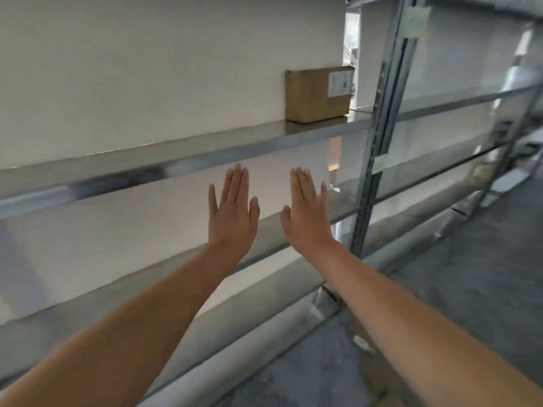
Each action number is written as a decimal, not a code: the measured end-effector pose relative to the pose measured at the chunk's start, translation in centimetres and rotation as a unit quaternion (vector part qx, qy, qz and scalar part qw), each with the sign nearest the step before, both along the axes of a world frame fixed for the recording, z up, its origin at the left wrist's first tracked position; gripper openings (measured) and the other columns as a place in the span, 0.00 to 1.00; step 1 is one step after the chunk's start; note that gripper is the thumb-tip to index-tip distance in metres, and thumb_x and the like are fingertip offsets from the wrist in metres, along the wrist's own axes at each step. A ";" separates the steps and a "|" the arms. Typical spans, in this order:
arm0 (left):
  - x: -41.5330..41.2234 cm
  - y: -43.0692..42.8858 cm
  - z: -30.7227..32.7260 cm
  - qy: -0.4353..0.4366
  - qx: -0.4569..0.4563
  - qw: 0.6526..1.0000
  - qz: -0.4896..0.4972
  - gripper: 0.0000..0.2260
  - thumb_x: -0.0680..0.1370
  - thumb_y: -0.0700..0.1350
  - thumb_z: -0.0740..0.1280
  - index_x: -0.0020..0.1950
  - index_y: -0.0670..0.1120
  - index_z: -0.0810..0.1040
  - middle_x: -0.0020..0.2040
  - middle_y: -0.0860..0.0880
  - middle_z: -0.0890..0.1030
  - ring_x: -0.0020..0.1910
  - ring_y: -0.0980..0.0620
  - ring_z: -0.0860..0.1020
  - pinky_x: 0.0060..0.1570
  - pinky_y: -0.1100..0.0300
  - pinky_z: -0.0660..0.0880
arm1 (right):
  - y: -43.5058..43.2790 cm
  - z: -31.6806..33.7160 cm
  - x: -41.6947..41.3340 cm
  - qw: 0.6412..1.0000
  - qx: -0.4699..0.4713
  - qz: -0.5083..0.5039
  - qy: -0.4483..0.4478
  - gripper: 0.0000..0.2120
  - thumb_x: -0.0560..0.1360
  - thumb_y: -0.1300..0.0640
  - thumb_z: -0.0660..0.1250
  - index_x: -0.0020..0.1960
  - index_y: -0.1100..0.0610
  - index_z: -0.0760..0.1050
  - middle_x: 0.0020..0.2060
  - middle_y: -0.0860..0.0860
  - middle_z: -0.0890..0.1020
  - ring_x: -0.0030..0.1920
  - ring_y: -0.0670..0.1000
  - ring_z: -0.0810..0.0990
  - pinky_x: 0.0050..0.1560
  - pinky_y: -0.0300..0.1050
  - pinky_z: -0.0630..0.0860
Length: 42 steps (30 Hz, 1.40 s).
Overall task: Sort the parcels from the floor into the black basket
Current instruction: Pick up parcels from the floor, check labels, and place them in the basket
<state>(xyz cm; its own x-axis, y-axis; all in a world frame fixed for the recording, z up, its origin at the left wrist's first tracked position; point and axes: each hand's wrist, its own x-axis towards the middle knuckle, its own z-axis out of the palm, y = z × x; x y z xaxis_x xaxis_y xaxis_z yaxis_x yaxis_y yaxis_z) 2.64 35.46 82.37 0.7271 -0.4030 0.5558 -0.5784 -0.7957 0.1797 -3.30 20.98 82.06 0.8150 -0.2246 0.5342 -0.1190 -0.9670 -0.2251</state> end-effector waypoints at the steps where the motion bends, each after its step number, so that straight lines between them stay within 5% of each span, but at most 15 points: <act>1: -0.3 -2.2 -0.4 0.002 0.004 1.000 -0.026 0.26 0.84 0.51 0.44 0.81 0.46 0.43 0.81 0.51 0.41 0.79 0.55 0.40 0.77 0.48 0.38 | -1.8 -0.3 -1.0 1.000 0.005 -0.019 0.005 0.33 0.81 0.57 0.54 0.80 0.60 0.41 0.80 0.53 0.45 0.79 0.51 0.40 0.78 0.58 0.40; 17: 1.2 -23.5 -8.5 0.081 0.022 0.943 -0.322 0.25 0.85 0.50 0.48 0.81 0.46 0.47 0.82 0.50 0.47 0.80 0.53 0.44 0.77 0.45 0.40 | -18.4 -7.5 -8.0 0.927 0.036 -0.347 0.138 0.33 0.81 0.55 0.53 0.80 0.60 0.41 0.80 0.52 0.45 0.79 0.50 0.39 0.78 0.59 0.39; 28: 8.3 -31.8 -12.1 0.111 0.073 0.901 -0.412 0.25 0.85 0.51 0.48 0.81 0.46 0.47 0.82 0.50 0.46 0.80 0.53 0.43 0.77 0.43 0.42 | -22.9 -11.6 -3.5 0.873 0.108 -0.443 0.172 0.33 0.81 0.55 0.53 0.80 0.59 0.41 0.80 0.52 0.44 0.79 0.49 0.38 0.77 0.58 0.36; 42: 2.2 -44.4 -16.5 0.115 0.144 0.840 -0.510 0.26 0.85 0.52 0.46 0.81 0.45 0.45 0.81 0.49 0.44 0.80 0.53 0.41 0.77 0.43 0.40 | -32.5 -16.1 -9.6 0.826 0.178 -0.510 0.162 0.34 0.80 0.55 0.55 0.80 0.59 0.42 0.80 0.52 0.46 0.79 0.50 0.38 0.77 0.58 0.36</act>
